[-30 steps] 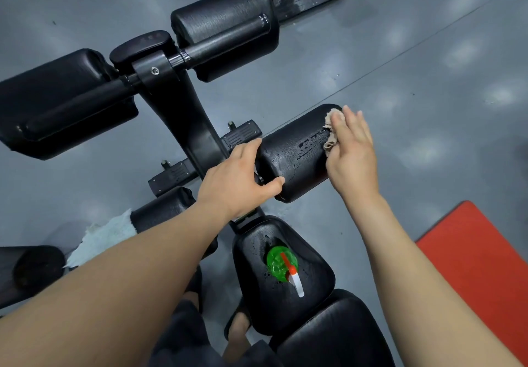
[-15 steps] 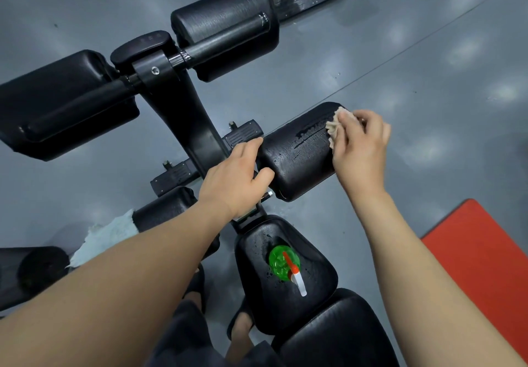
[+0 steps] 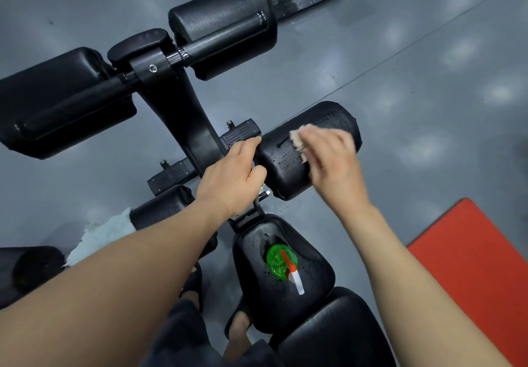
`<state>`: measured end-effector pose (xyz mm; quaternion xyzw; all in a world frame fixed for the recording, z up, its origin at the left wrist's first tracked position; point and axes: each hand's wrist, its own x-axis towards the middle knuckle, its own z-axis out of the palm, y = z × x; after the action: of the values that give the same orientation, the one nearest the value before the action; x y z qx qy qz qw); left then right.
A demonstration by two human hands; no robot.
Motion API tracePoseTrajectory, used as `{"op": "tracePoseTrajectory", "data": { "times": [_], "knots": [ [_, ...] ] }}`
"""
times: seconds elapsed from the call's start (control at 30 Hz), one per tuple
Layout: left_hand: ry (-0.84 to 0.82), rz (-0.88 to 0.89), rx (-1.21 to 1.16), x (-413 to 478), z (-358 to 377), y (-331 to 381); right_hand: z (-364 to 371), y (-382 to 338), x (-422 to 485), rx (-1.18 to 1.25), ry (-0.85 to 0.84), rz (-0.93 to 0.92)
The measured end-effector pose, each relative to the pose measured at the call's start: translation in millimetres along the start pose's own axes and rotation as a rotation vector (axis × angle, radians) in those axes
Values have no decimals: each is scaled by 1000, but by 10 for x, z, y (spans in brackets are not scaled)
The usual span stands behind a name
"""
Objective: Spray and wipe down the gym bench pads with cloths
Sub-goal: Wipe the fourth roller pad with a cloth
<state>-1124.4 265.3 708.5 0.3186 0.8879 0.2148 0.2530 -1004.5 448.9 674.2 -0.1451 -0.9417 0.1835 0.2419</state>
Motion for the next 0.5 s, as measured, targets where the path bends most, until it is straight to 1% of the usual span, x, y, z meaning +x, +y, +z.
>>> {"op": "tracePoseTrajectory", "data": {
  "times": [0.1, 0.13, 0.2, 0.3, 0.4, 0.5],
  "knots": [
    [3, 4, -6, -1, -5, -5, -38, 197, 132, -46, 65, 229],
    [3, 5, -6, -2, -3, -12, -24, 191, 146, -48, 72, 277],
    [1, 6, -7, 1, -2, -16, 16, 96, 146, -43, 78, 294],
    [0, 4, -7, -1, 2, -18, 49, -217, 36, 3, 66, 184],
    [6, 11, -3, 0, 6, -17, 37, -497, -149, 68, -41, 14],
    [15, 16, -2, 1, 11, -19, 2, -466, -192, 84, -127, -95]
  ]
}}
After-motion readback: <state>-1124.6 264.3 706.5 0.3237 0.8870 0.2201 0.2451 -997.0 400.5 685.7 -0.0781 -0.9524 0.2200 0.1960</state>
